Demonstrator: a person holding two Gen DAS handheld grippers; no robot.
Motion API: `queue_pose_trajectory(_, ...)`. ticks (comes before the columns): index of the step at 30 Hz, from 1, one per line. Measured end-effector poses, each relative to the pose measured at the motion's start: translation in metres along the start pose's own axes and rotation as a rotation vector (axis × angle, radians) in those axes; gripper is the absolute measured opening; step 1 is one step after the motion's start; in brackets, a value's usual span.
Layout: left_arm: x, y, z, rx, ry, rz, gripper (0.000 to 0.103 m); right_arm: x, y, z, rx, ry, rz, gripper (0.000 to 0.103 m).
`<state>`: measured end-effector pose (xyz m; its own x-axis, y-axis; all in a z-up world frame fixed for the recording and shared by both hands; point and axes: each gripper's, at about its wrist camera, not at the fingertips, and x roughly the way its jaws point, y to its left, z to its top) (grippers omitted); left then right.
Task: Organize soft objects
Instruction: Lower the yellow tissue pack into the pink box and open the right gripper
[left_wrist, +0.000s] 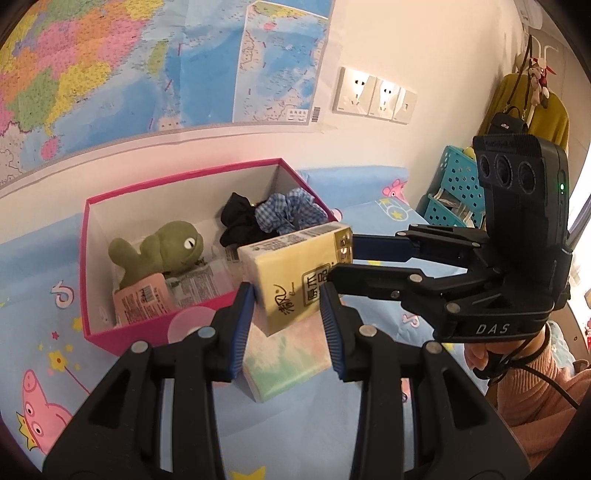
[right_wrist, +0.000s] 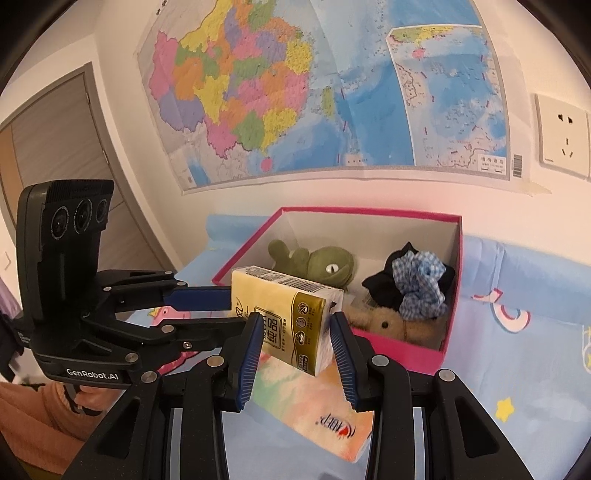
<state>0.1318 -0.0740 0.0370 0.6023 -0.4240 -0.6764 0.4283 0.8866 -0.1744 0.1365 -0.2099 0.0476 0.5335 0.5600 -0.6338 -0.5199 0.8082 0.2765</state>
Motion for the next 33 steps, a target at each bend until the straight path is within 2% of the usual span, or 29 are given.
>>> queue_pose_trajectory(20,0.013,0.035,0.023,-0.051,0.007,0.043,0.038,0.037,-0.011,0.026,0.015,0.003,0.031,0.038)
queue_pose_trajectory(33,0.047,0.064,0.029,-0.099,0.066,0.063,0.038,0.076,-0.025,0.036,0.039,0.048,0.022,0.038)
